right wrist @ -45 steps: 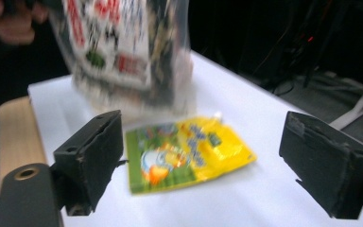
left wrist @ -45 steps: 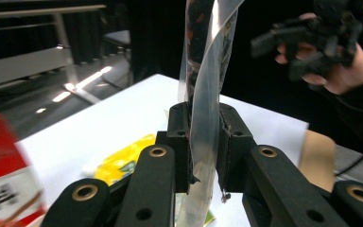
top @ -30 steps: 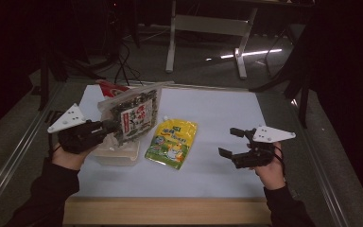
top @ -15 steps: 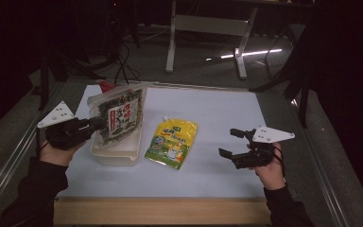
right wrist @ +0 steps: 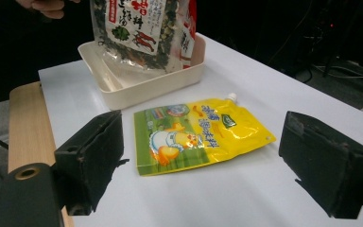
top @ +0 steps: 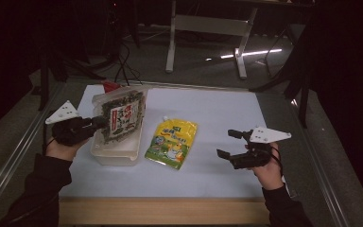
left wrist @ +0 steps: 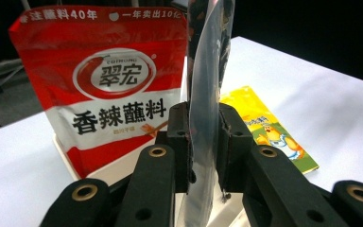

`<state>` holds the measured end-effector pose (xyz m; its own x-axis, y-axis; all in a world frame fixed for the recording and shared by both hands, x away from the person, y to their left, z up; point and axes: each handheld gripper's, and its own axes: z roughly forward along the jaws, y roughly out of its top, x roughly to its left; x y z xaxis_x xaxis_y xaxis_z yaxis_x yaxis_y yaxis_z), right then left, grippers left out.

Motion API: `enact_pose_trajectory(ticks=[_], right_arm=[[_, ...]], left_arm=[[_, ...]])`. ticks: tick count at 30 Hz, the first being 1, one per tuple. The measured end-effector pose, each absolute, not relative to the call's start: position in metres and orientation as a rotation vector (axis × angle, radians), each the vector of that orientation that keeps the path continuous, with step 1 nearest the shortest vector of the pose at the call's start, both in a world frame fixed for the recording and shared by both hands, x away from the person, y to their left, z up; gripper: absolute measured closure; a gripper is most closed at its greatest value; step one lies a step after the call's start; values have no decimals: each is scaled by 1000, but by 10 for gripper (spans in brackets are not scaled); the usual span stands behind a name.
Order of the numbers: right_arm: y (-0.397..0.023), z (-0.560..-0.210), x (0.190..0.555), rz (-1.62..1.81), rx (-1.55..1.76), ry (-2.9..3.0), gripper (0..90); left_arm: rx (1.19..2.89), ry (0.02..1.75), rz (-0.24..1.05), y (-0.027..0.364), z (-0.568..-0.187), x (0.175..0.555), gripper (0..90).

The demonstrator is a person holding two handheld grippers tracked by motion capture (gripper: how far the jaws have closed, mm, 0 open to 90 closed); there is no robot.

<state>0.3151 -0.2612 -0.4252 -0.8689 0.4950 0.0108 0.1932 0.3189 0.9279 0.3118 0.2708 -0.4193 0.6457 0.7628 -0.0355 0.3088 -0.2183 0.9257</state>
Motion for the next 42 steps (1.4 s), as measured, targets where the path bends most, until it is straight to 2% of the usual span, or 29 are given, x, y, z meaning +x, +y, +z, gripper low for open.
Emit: enact_pose_trajectory(ticks=[14,34,42], right_arm=[[-259,-427,314,1555,609,2341,145],[-258,-427,313,1537,599,2347,144],[-256,-427,313,1535,591,2355,144]], left_arm=[[1785,882,493,281,-448,321,796],[1595,982,407,319,-491,321,796],[1613,997,427,316,-489,320,779]])
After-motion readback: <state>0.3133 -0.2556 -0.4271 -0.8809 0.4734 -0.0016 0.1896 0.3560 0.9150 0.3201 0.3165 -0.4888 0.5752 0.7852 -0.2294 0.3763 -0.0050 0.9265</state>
